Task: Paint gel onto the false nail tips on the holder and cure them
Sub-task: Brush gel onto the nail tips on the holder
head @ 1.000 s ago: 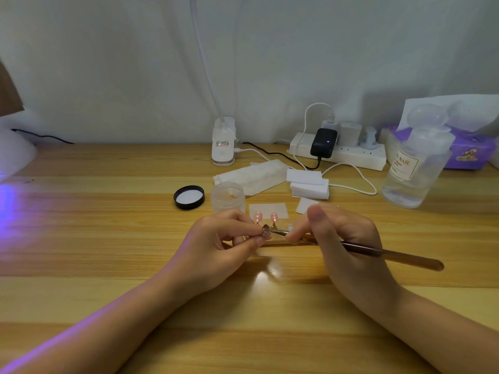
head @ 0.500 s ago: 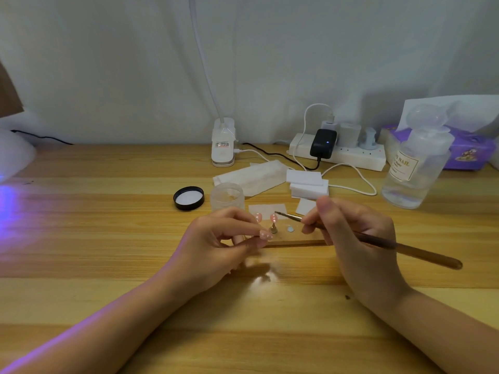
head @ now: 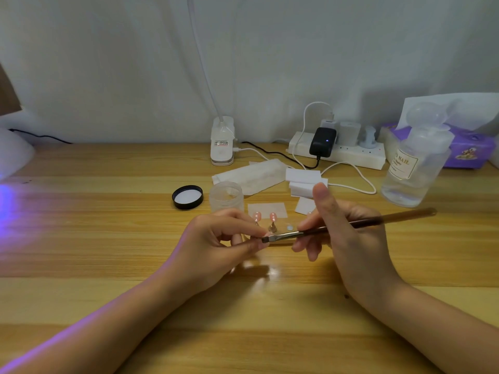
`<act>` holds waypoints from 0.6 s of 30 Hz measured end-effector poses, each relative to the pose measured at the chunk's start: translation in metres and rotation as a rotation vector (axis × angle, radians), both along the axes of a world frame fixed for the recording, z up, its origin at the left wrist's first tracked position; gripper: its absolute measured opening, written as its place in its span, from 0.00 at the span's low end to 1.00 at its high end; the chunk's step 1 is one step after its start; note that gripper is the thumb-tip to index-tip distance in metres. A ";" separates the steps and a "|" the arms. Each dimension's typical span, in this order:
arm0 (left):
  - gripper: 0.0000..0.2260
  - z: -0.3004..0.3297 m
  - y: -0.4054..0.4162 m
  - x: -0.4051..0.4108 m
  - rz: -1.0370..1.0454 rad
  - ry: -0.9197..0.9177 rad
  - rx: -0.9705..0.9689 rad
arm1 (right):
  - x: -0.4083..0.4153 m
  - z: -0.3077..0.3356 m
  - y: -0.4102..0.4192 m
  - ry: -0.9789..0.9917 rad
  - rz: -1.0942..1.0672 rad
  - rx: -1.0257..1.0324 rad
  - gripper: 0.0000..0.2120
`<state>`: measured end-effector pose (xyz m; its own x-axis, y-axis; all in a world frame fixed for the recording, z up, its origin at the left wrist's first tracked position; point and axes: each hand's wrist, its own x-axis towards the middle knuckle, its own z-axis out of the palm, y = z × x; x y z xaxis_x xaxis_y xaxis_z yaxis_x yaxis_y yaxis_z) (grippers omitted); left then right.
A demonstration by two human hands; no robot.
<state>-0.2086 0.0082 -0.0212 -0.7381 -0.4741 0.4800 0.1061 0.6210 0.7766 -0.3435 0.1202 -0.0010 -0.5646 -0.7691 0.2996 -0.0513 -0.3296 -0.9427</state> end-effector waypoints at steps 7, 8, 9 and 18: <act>0.07 0.000 0.000 0.001 -0.009 -0.004 -0.019 | -0.004 -0.001 -0.001 0.012 -0.084 0.013 0.22; 0.06 0.000 0.000 0.001 -0.012 -0.008 -0.017 | -0.005 -0.001 -0.001 0.014 -0.103 0.010 0.22; 0.06 0.000 0.000 0.002 -0.015 -0.012 -0.013 | -0.006 -0.002 -0.001 0.020 -0.119 0.005 0.22; 0.07 0.000 -0.001 0.001 -0.012 -0.037 0.002 | 0.001 -0.002 0.001 0.073 -0.027 -0.008 0.22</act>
<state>-0.2079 0.0068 -0.0213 -0.7611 -0.4662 0.4509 0.0845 0.6180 0.7816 -0.3425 0.1216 -0.0034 -0.5617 -0.7511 0.3468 -0.1292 -0.3344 -0.9335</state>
